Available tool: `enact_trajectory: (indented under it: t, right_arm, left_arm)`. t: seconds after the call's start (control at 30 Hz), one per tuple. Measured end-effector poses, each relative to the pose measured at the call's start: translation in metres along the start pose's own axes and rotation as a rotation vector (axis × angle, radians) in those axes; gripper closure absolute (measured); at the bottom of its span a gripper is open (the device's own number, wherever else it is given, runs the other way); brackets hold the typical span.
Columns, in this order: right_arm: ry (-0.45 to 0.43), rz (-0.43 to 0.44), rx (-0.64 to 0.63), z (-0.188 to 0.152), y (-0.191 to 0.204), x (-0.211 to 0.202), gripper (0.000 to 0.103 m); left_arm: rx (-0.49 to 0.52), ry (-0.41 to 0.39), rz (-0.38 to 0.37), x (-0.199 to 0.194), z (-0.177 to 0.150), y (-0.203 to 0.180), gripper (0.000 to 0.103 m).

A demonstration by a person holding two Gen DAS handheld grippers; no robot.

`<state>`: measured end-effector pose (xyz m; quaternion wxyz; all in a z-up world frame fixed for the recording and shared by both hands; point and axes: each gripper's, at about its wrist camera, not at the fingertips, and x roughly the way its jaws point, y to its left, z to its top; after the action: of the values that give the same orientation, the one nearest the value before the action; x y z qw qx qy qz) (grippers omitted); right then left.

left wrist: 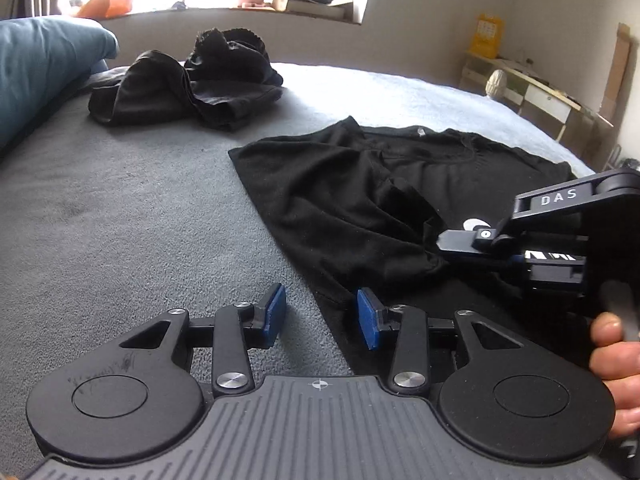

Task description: Fold clothes

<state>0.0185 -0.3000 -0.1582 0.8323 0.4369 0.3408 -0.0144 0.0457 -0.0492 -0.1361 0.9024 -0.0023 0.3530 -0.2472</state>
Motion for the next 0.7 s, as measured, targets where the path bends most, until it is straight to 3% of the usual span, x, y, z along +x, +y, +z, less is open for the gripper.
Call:
enact_trajectory:
  t: [0.1, 0.23, 0.37, 0.47, 0.53, 0.7]
  right_arm:
    - [-0.026, -0.055, -0.061, 0.005, 0.007, -0.011, 0.087]
    - [-0.068, -0.09, -0.18, 0.017, 0.023, -0.022, 0.085]
    - [-0.018, -0.082, -0.324, 0.026, 0.045, -0.013, 0.082]
    - [0.018, -0.076, -0.397, 0.024, 0.057, -0.009, 0.074]
    - [0.036, -0.092, -0.457, 0.018, 0.064, -0.004, 0.064]
    - [0.056, -0.207, -0.618, 0.001, 0.069, 0.019, 0.065]
  left_arm:
    - [-0.044, -0.01, -0.011, -0.002, -0.001, 0.006, 0.065]
    - [-0.085, -0.027, -0.044, -0.01, -0.001, 0.013, 0.065]
    - [-0.159, -0.06, -0.097, -0.02, 0.001, 0.024, 0.065]
    - [-0.22, -0.073, -0.121, -0.021, 0.004, 0.032, 0.064]
    - [-0.228, -0.075, -0.11, -0.015, 0.006, 0.031, 0.064]
    - [-0.233, -0.061, -0.046, 0.003, 0.002, 0.025, 0.065]
